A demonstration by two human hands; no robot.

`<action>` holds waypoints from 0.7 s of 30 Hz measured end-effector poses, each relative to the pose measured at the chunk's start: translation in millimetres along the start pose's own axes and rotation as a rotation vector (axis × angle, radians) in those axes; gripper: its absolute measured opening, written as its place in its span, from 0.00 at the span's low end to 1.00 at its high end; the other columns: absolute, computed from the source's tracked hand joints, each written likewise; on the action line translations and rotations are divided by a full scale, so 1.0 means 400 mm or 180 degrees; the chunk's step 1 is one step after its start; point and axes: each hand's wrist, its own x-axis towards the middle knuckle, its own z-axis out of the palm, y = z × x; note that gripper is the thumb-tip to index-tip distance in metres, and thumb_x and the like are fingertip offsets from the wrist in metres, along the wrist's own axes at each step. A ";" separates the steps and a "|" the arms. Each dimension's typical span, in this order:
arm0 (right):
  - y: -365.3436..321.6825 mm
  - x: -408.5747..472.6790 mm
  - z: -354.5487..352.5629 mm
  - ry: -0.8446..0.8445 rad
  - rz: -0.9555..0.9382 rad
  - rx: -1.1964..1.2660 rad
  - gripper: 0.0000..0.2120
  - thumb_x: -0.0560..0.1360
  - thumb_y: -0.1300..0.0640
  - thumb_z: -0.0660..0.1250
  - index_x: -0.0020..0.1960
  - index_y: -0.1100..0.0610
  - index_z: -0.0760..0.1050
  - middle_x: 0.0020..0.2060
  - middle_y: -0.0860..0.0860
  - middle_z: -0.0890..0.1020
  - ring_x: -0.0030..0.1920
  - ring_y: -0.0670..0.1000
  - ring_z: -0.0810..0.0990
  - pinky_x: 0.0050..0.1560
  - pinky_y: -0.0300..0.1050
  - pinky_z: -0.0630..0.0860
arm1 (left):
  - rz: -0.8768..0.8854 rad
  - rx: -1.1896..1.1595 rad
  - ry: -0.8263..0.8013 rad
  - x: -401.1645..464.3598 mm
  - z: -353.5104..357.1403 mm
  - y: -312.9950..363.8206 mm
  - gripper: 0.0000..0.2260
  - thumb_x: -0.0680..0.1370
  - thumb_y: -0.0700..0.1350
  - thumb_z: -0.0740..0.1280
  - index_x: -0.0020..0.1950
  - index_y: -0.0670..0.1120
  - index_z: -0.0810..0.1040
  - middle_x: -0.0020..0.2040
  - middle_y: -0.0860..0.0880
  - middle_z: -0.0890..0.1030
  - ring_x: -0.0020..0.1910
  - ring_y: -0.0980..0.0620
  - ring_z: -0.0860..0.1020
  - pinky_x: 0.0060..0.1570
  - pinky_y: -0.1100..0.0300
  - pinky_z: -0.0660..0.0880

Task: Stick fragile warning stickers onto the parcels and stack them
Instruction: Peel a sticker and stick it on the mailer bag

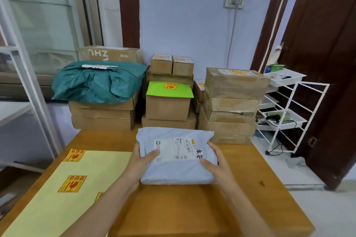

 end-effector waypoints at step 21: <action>0.084 -0.025 0.006 0.1142 -0.0349 -0.1176 0.23 0.75 0.58 0.66 0.69 0.58 0.70 0.69 0.53 0.69 0.69 0.52 0.67 0.67 0.45 0.64 | 0.1085 0.1052 0.1073 -0.028 -0.013 -0.105 0.22 0.76 0.36 0.66 0.69 0.43 0.69 0.65 0.50 0.72 0.65 0.52 0.69 0.63 0.59 0.65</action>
